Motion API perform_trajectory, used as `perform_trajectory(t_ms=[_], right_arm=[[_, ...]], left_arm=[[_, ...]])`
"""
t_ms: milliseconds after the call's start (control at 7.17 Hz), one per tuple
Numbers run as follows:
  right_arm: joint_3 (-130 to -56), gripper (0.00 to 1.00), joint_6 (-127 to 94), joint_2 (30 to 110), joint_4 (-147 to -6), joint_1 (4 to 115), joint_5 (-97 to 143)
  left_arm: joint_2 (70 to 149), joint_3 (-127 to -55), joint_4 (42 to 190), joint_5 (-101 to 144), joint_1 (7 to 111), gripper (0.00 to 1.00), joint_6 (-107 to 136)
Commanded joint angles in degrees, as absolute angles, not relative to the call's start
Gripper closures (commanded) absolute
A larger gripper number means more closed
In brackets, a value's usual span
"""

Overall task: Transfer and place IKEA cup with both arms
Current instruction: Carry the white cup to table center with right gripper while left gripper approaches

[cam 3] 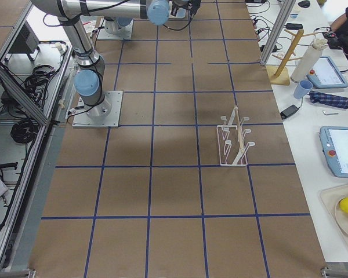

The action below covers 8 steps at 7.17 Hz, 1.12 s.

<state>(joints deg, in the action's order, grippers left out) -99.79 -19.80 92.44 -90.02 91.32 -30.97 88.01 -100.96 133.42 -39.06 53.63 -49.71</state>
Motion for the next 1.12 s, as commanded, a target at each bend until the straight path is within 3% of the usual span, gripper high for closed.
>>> perform_trajectory(t_ms=[0,976], right_arm=[[-107.11,1.0,-16.2,92.29,-90.0,88.25,-15.44],[-110.04,1.0,-14.5,89.47,-88.86,88.33,-5.37]], left_arm=[[88.06,-102.48,136.14,-32.2,64.2,0.0,-50.89],[88.15,-107.66,139.22,-18.81,69.96,0.0,-55.7]])
